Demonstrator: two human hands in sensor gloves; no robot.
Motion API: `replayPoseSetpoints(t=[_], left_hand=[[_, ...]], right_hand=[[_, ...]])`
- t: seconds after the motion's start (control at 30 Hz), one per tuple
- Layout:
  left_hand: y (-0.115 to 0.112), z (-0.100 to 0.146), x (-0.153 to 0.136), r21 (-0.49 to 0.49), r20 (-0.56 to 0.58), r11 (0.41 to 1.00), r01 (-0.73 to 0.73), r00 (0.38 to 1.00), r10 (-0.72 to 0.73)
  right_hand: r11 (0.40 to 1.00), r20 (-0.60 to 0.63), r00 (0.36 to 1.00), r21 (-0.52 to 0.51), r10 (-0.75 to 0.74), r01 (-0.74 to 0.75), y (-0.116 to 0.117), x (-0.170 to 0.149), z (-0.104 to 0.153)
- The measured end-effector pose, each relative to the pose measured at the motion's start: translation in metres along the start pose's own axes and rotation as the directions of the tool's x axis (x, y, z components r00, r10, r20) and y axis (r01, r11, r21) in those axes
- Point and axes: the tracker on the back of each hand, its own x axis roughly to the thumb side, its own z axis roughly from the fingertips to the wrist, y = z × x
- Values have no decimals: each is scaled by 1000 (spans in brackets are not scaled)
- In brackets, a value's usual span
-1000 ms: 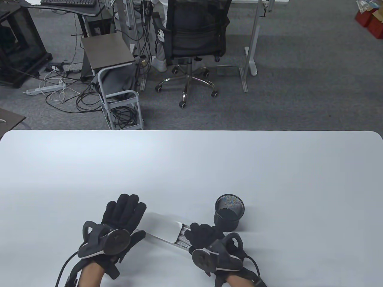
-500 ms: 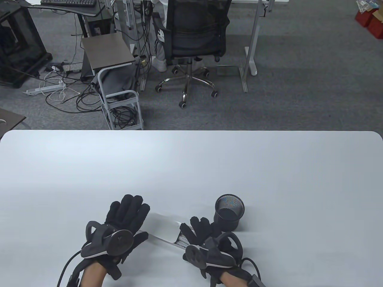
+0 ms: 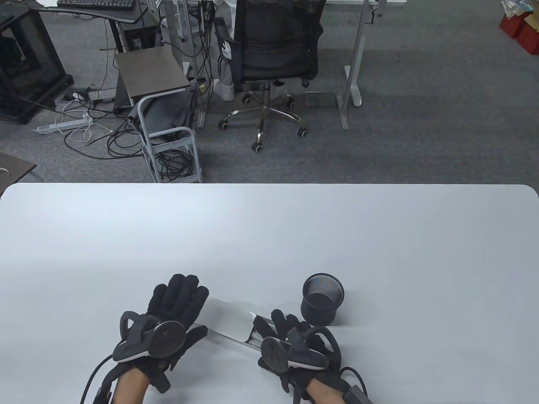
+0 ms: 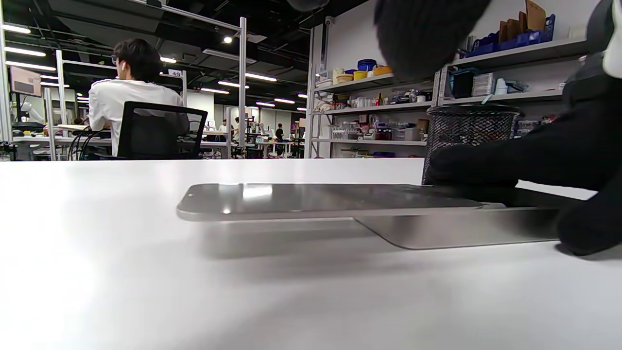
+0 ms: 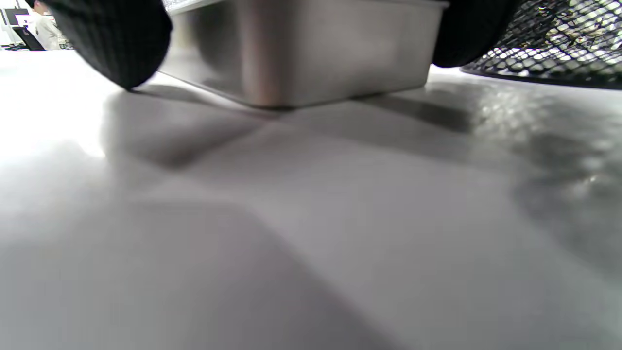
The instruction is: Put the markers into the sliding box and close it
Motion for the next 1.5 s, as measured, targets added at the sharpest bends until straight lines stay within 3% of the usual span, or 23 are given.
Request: replayPoseSetpoints(t=[0.5, 0.97, 1.5], left_hand=[[0, 3, -10, -4, -40, 1000, -17, 999, 17], [13, 11, -20, 48, -80, 998, -27, 996, 30], [13, 10, -17, 8, -82, 1000, -2, 997, 3]], right_hand=[[998, 25, 998, -17, -52, 52, 0, -3, 1], [983, 128, 980, -84, -154, 166, -17, -6, 14], [974, 231, 947, 49, -225, 219, -6, 3, 12]])
